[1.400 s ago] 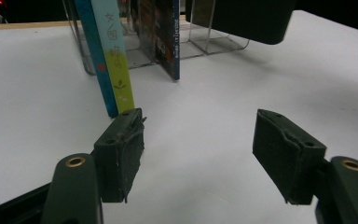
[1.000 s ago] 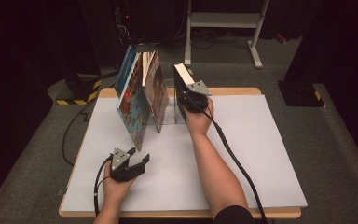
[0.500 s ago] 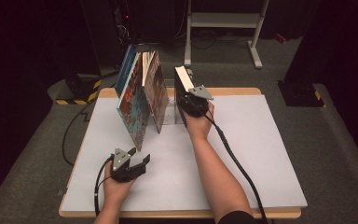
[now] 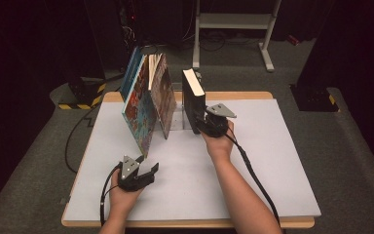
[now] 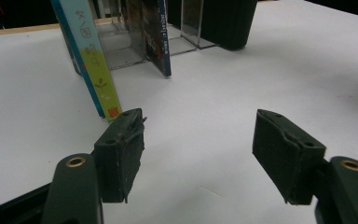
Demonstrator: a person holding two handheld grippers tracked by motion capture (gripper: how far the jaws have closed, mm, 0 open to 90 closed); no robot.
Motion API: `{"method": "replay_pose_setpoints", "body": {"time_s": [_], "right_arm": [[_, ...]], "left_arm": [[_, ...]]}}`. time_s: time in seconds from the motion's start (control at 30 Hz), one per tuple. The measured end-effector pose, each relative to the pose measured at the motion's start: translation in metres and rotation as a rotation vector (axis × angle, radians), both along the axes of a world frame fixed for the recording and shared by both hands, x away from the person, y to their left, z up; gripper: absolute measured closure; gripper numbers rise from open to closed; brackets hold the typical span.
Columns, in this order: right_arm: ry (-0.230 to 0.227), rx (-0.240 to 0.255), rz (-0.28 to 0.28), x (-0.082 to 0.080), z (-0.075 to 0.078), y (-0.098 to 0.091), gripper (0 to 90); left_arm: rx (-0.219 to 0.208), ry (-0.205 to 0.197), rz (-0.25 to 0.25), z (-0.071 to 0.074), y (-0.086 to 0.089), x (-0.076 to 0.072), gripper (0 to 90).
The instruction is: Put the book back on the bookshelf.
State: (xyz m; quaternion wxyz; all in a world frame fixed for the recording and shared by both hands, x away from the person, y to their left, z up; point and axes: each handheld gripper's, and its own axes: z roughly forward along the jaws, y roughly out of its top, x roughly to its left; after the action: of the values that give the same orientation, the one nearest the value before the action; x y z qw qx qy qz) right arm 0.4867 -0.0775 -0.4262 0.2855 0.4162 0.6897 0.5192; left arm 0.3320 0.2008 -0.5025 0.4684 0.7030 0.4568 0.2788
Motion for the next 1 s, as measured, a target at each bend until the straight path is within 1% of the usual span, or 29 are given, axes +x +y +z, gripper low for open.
{"method": "replay_pose_setpoints", "body": {"time_s": [0.03,0.07,0.1,0.2,0.23,0.33,0.4,0.6,0.73,0.8,0.87,1.0], "right_arm": [[0.006,-0.006,-0.003,0.000,-0.002,-0.001,53.5],[0.006,-0.006,-0.003,0.000,-0.002,-0.001,53.5],[0.006,0.005,-0.006,0.000,-0.002,-0.003,56.9],[0.015,0.026,0.001,0.002,-0.002,-0.004,56.5],[0.015,0.031,0.005,0.002,-0.002,-0.004,56.5],[0.017,0.039,0.002,0.002,-0.003,-0.003,56.6],[0.021,0.052,0.007,0.004,-0.003,-0.002,57.0],[0.029,0.059,0.018,0.008,-0.002,0.006,55.8],[0.033,0.077,0.029,0.011,-0.003,0.010,54.8],[0.035,0.094,0.033,0.013,-0.004,0.013,53.9],[0.041,0.097,0.036,0.015,-0.003,0.017,53.4],[0.043,0.089,0.037,0.018,-0.003,0.023,52.8]], "left_arm": [[0.002,0.003,-0.001,-0.001,-0.001,0.000,34.0],[0.002,0.003,-0.001,-0.001,-0.001,0.000,34.0],[0.007,0.003,-0.002,-0.001,-0.002,0.001,34.1],[0.010,0.001,0.000,-0.001,-0.001,0.000,34.0],[0.003,0.003,0.005,-0.001,-0.001,0.000,34.1],[0.002,0.002,0.007,-0.001,0.001,0.001,34.1],[0.002,0.005,0.006,-0.001,0.001,0.001,34.1],[-0.005,0.002,0.008,-0.001,0.003,0.001,34.1],[-0.007,0.003,0.012,0.000,0.004,0.002,34.1],[-0.010,0.005,0.013,-0.001,0.005,0.002,34.1],[-0.011,0.007,0.014,-0.001,0.005,0.002,34.1],[-0.010,0.007,0.014,0.000,0.006,0.002,34.1]]}}
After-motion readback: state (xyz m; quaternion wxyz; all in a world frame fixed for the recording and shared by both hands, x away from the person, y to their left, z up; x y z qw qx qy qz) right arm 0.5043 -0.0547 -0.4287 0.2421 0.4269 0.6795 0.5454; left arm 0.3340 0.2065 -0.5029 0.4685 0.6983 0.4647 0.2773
